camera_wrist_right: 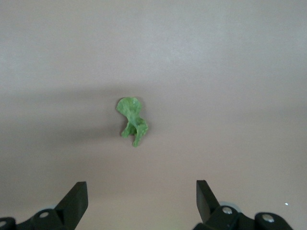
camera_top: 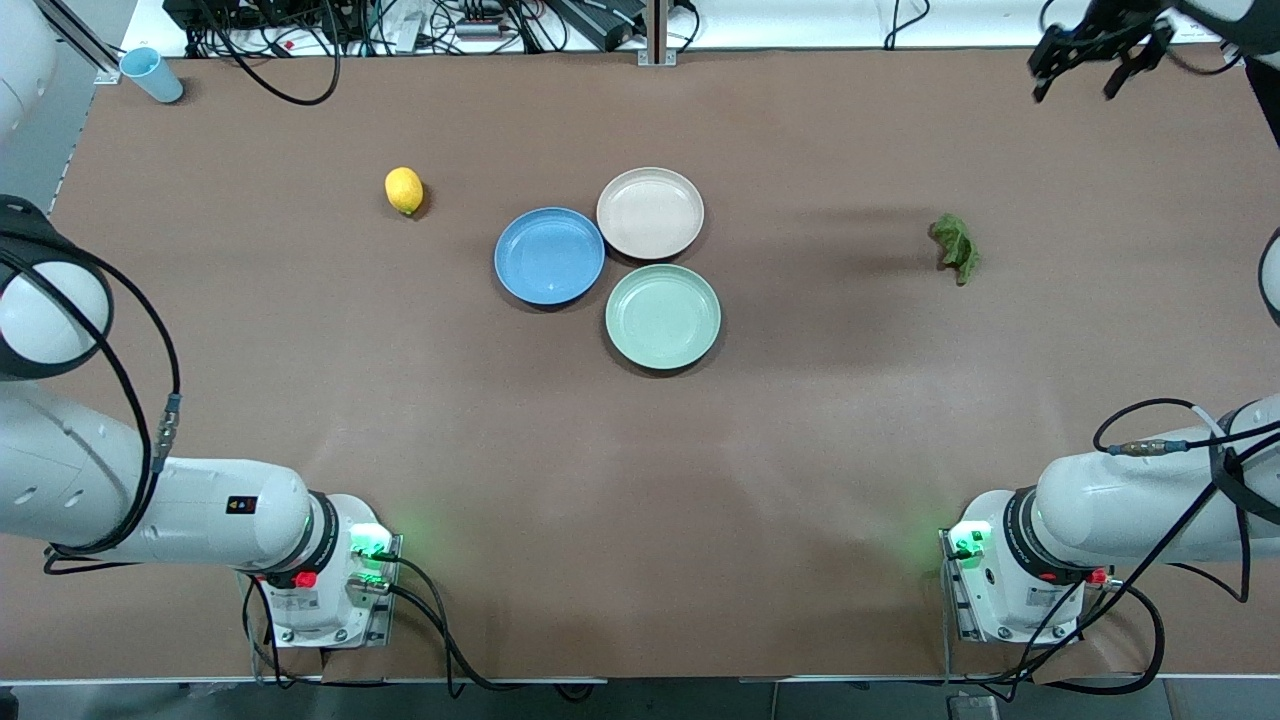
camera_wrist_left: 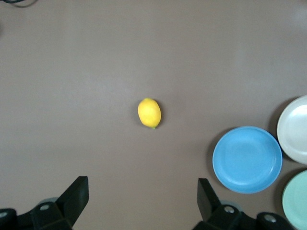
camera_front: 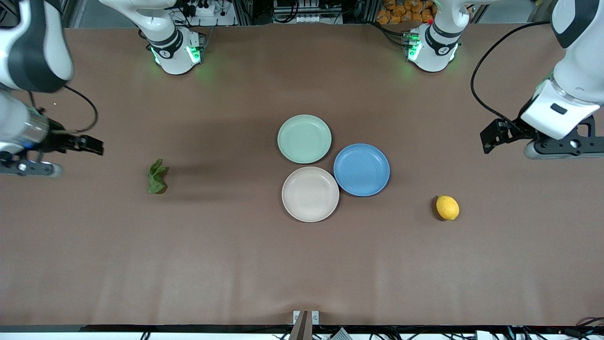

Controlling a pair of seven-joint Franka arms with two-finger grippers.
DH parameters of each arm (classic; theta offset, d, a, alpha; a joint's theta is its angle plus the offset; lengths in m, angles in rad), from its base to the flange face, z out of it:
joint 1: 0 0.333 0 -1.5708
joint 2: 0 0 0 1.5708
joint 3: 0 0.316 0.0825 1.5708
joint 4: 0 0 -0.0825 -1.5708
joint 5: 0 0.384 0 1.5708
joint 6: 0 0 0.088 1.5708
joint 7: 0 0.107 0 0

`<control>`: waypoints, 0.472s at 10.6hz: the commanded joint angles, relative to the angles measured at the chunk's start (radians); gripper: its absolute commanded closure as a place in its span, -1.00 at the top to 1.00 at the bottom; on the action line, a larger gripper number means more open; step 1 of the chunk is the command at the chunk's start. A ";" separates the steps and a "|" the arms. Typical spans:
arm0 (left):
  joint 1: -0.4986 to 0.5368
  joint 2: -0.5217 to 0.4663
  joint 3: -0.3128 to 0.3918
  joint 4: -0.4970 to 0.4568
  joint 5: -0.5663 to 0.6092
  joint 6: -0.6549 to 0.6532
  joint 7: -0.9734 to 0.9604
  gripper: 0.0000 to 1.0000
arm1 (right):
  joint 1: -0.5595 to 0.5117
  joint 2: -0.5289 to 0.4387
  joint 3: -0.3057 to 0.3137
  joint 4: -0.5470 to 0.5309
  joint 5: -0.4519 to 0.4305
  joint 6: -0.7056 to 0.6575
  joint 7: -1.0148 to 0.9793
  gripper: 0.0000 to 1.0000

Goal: Pick lemon and lettuce from plates

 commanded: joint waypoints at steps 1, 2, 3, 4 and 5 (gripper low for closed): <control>0.003 -0.050 -0.005 0.000 -0.029 -0.086 0.053 1.00 | -0.005 -0.039 -0.022 0.091 0.023 -0.112 -0.037 1.00; 0.004 -0.061 -0.004 -0.002 -0.031 -0.090 0.069 1.00 | -0.004 -0.053 -0.027 0.098 0.019 -0.126 -0.037 1.00; 0.009 -0.062 -0.004 -0.002 -0.031 -0.091 0.086 1.00 | -0.001 -0.070 -0.028 0.100 0.014 -0.137 -0.037 1.00; 0.011 -0.064 -0.002 0.000 -0.031 -0.091 0.089 1.00 | 0.000 -0.084 -0.030 0.109 0.014 -0.142 -0.037 1.00; 0.012 -0.064 -0.002 -0.002 -0.041 -0.093 0.103 1.00 | 0.001 -0.091 -0.035 0.130 0.012 -0.164 -0.037 1.00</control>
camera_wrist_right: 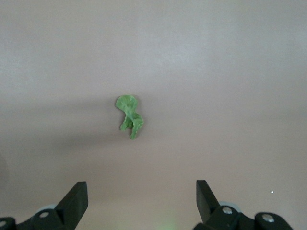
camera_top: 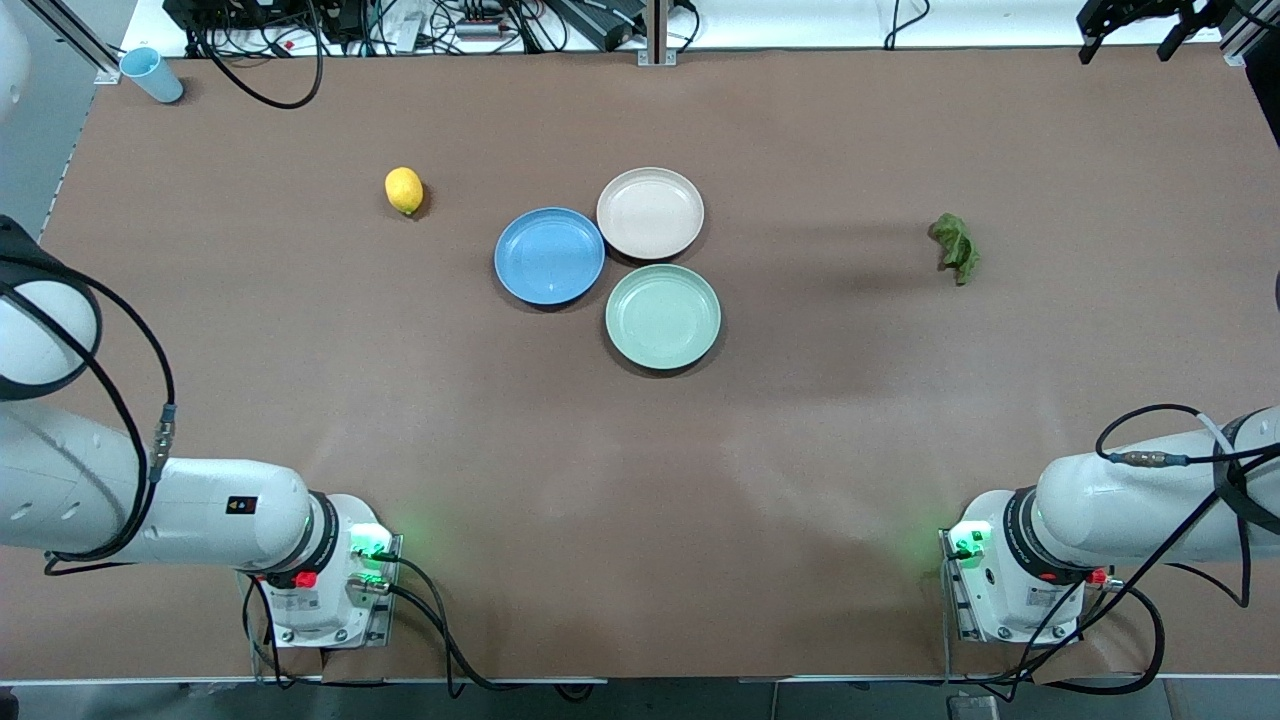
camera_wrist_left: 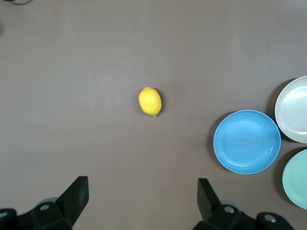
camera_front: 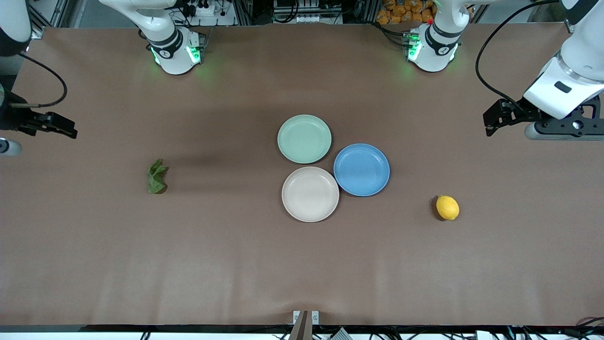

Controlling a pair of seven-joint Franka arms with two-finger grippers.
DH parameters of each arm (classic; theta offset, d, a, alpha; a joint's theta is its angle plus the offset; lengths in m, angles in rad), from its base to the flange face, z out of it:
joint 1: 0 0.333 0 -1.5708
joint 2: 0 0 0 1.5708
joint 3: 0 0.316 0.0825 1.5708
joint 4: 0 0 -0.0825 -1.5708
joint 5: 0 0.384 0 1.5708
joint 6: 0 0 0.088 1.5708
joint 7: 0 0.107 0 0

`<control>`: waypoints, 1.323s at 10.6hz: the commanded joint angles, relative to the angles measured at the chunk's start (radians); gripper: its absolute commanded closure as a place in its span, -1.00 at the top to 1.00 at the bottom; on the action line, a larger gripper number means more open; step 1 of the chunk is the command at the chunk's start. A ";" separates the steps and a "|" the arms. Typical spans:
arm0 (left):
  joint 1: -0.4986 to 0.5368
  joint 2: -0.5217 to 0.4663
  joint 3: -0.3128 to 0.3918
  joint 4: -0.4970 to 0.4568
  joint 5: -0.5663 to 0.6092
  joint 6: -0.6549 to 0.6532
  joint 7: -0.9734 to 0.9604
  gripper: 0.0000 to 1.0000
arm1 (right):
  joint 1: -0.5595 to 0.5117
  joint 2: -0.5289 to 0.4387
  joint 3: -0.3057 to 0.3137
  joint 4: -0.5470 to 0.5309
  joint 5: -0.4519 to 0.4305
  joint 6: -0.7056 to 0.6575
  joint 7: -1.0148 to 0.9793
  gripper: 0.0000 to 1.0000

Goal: Pick lemon and lettuce from plates

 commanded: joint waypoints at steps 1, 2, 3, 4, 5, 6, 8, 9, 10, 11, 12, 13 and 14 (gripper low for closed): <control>0.012 -0.022 0.004 -0.005 -0.040 -0.018 0.054 1.00 | 0.004 -0.032 -0.015 0.067 0.006 -0.076 -0.016 1.00; 0.012 -0.024 0.006 -0.005 -0.042 -0.026 0.054 1.00 | 0.004 -0.034 -0.018 0.089 0.008 -0.090 -0.016 1.00; 0.012 -0.024 0.009 -0.005 -0.042 -0.032 0.054 1.00 | 0.007 -0.043 -0.025 0.092 0.009 -0.088 -0.017 1.00; 0.012 -0.028 0.011 -0.005 -0.042 -0.032 0.054 1.00 | 0.007 -0.046 -0.029 0.094 0.009 -0.087 -0.017 1.00; 0.012 -0.029 0.012 -0.005 -0.043 -0.032 0.054 1.00 | 0.007 -0.049 -0.039 0.100 0.023 -0.084 -0.022 1.00; 0.012 -0.032 0.014 -0.005 -0.042 -0.034 0.054 1.00 | 0.009 -0.049 -0.048 0.109 0.024 -0.078 -0.054 1.00; 0.010 -0.041 0.014 -0.006 -0.040 -0.034 0.056 1.00 | 0.007 -0.049 -0.061 0.123 0.028 -0.076 -0.111 1.00; 0.010 -0.041 0.014 -0.005 -0.040 -0.034 0.054 1.00 | 0.009 -0.049 -0.061 0.123 0.028 -0.076 -0.111 1.00; 0.010 -0.041 0.015 -0.005 -0.043 -0.034 0.053 1.00 | 0.009 -0.049 -0.061 0.124 0.028 -0.075 -0.111 1.00; 0.012 -0.039 0.015 -0.003 -0.043 -0.034 0.050 1.00 | 0.007 -0.049 -0.061 0.124 0.031 -0.075 -0.111 1.00; 0.012 -0.039 0.014 -0.003 -0.042 -0.034 0.050 1.00 | 0.007 -0.049 -0.061 0.130 0.041 -0.075 -0.111 1.00; 0.013 -0.039 0.017 0.003 -0.042 -0.034 0.050 1.00 | 0.007 -0.049 -0.061 0.133 0.043 -0.075 -0.112 1.00; 0.013 -0.039 0.017 0.012 -0.042 -0.053 0.050 1.00 | 0.009 -0.049 -0.061 0.134 0.043 -0.075 -0.112 1.00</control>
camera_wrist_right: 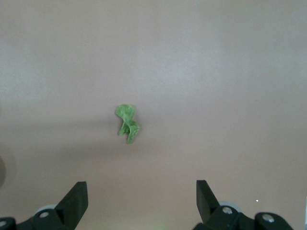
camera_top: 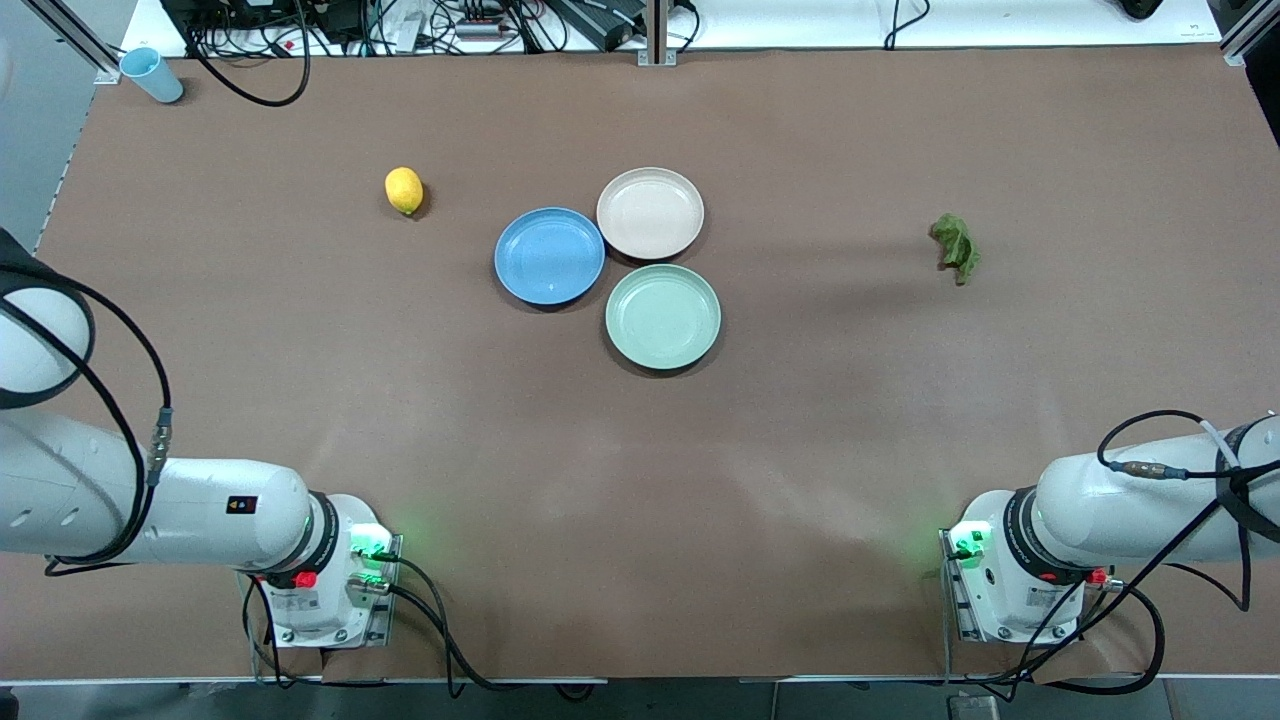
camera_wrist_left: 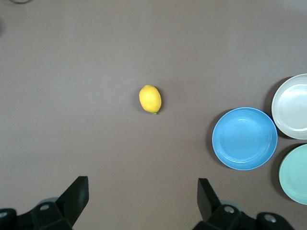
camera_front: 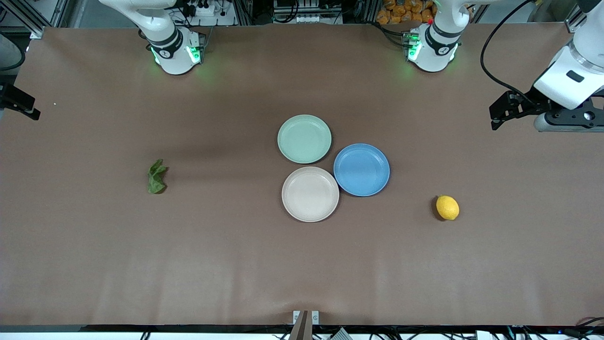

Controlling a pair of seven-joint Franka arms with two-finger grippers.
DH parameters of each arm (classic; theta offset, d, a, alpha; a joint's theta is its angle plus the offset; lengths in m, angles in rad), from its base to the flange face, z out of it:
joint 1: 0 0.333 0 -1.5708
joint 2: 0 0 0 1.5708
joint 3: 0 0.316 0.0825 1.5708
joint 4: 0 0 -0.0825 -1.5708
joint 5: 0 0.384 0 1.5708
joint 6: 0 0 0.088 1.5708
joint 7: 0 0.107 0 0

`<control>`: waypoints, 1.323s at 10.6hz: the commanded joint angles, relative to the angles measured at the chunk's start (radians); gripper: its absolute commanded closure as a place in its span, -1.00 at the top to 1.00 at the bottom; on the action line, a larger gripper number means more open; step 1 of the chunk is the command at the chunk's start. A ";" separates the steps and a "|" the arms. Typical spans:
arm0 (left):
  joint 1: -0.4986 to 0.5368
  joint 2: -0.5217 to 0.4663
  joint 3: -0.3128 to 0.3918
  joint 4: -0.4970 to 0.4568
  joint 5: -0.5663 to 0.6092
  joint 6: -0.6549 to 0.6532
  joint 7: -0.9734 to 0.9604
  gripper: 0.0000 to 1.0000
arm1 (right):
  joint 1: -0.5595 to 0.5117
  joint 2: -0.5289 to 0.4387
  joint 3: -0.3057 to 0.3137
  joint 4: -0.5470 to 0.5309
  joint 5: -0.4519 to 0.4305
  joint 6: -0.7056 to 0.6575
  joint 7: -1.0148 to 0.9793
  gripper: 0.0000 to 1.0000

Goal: Pick lemon and lettuce from plates

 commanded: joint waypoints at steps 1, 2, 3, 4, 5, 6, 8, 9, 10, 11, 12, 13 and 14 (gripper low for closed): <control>0.009 -0.013 0.004 0.027 -0.021 -0.045 0.030 1.00 | 0.008 -0.007 -0.011 0.012 0.026 -0.004 -0.016 1.00; 0.011 -0.012 0.004 0.029 -0.018 -0.048 0.030 1.00 | 0.008 -0.007 -0.009 0.012 0.026 -0.003 -0.016 1.00; 0.009 -0.012 0.018 0.029 -0.020 -0.048 0.030 1.00 | 0.008 -0.007 -0.009 0.012 0.026 -0.003 -0.016 1.00; 0.009 -0.012 0.033 0.029 -0.023 -0.048 0.030 1.00 | 0.008 -0.007 -0.009 0.010 0.026 0.005 -0.016 1.00; 0.009 -0.010 0.033 0.029 -0.023 -0.048 0.030 1.00 | 0.009 -0.006 -0.008 0.009 0.026 0.008 -0.016 1.00; 0.009 -0.009 0.033 0.029 -0.023 -0.048 0.030 1.00 | 0.009 -0.006 -0.008 0.007 0.026 0.008 -0.016 1.00; 0.009 -0.007 0.032 0.031 -0.024 -0.048 0.030 1.00 | 0.012 -0.004 -0.008 0.007 0.026 0.006 -0.016 1.00; 0.008 -0.006 0.032 0.031 -0.024 -0.048 0.030 1.00 | 0.012 -0.004 -0.008 0.007 0.026 0.006 -0.016 1.00; 0.008 -0.004 0.032 0.031 -0.024 -0.050 0.028 1.00 | 0.012 -0.004 -0.008 0.006 0.026 0.006 -0.016 1.00; 0.008 -0.004 0.033 0.029 -0.024 -0.051 0.028 1.00 | 0.012 -0.004 -0.008 0.006 0.026 0.006 -0.016 1.00; 0.008 -0.001 0.033 0.031 -0.024 -0.062 0.028 1.00 | 0.012 -0.003 -0.008 0.007 0.026 0.006 -0.016 1.00; 0.008 -0.001 0.033 0.029 -0.024 -0.067 0.027 1.00 | 0.015 -0.003 -0.008 0.006 0.026 0.006 -0.016 1.00; 0.009 -0.001 0.033 0.029 -0.024 -0.076 0.027 1.00 | 0.015 -0.003 -0.008 0.006 0.026 0.006 -0.016 1.00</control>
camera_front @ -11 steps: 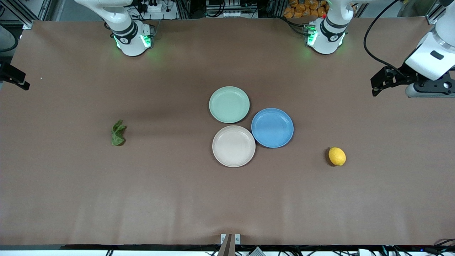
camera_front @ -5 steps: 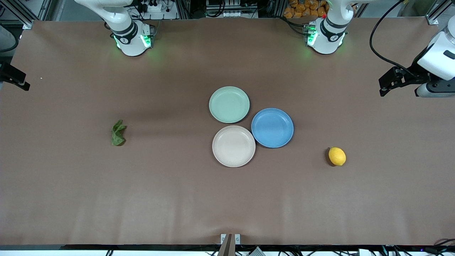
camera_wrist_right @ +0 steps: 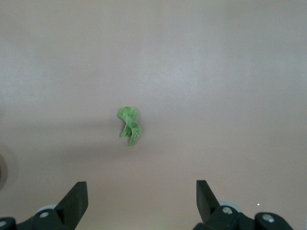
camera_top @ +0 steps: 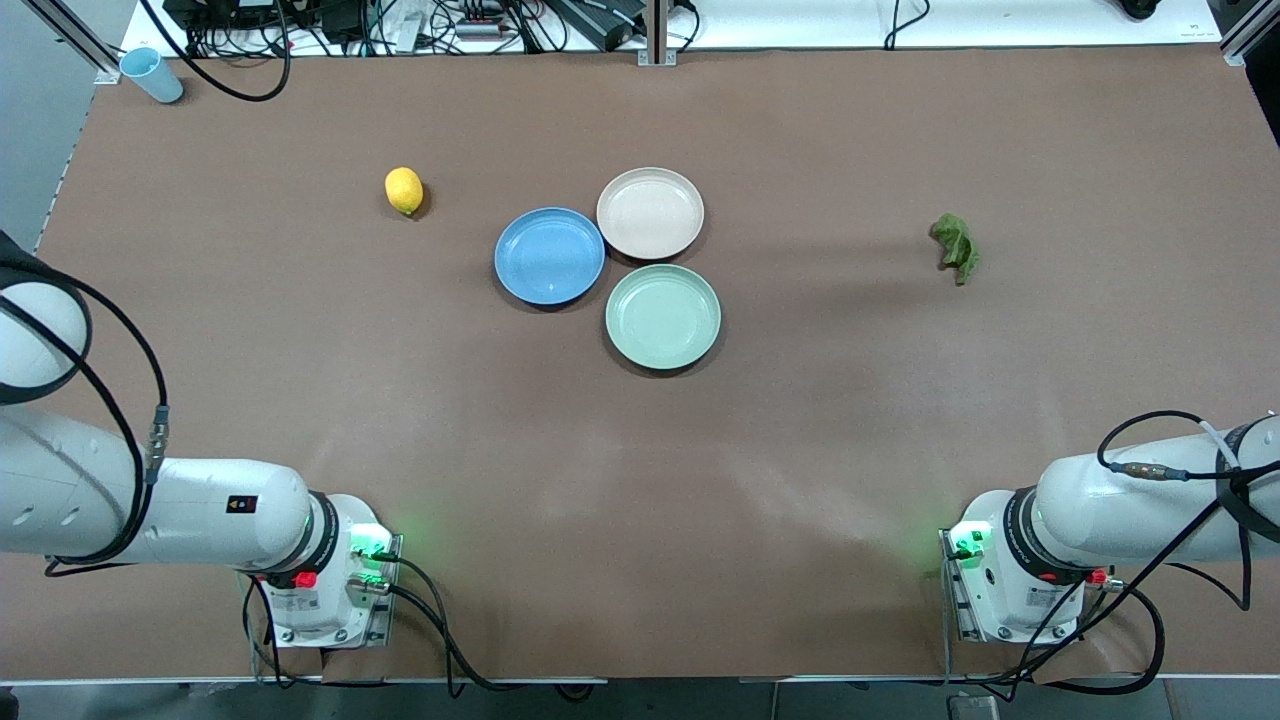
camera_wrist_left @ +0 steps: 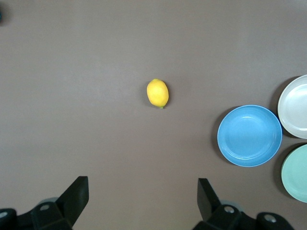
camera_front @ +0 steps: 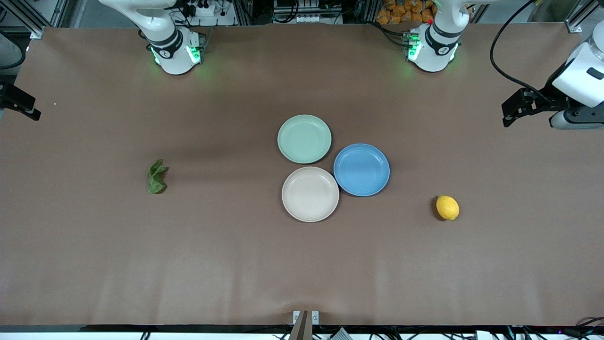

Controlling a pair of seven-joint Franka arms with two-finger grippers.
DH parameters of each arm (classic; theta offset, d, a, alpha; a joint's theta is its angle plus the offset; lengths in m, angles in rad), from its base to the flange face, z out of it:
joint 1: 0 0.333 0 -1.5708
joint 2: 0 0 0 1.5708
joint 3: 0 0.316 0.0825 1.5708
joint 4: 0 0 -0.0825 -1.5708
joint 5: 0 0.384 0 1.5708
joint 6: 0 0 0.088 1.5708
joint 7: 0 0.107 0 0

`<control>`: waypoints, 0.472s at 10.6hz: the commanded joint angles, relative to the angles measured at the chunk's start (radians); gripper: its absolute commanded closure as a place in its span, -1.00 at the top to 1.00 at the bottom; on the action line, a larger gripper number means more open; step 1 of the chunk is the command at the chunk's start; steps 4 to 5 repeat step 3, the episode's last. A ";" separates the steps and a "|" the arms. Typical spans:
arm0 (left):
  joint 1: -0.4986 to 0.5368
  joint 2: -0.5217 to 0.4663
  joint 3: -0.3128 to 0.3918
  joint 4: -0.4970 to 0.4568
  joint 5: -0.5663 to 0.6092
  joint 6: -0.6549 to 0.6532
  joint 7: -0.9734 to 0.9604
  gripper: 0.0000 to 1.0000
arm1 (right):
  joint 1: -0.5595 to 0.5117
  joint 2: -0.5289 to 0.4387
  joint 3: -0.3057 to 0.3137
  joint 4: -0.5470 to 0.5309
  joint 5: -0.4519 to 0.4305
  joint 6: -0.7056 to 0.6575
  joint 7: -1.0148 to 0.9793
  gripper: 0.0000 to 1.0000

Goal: Pick lemon and lettuce from plates

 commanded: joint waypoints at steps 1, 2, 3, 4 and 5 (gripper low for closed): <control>0.004 0.001 0.003 0.007 -0.020 -0.036 0.028 1.00 | 0.009 -0.003 -0.008 0.003 0.020 -0.001 -0.013 1.00; 0.004 0.001 0.003 0.007 -0.020 -0.044 0.028 1.00 | 0.009 -0.003 -0.008 0.003 0.019 -0.001 -0.013 1.00; 0.004 0.001 0.003 0.007 -0.020 -0.045 0.028 1.00 | 0.009 -0.001 -0.008 0.002 0.019 -0.001 -0.013 1.00; 0.004 0.001 0.003 0.007 -0.020 -0.045 0.028 1.00 | 0.009 -0.001 -0.008 0.002 0.019 -0.001 -0.013 1.00; 0.004 0.001 0.003 0.007 -0.020 -0.045 0.028 1.00 | 0.009 -0.001 -0.008 0.002 0.019 -0.001 -0.013 1.00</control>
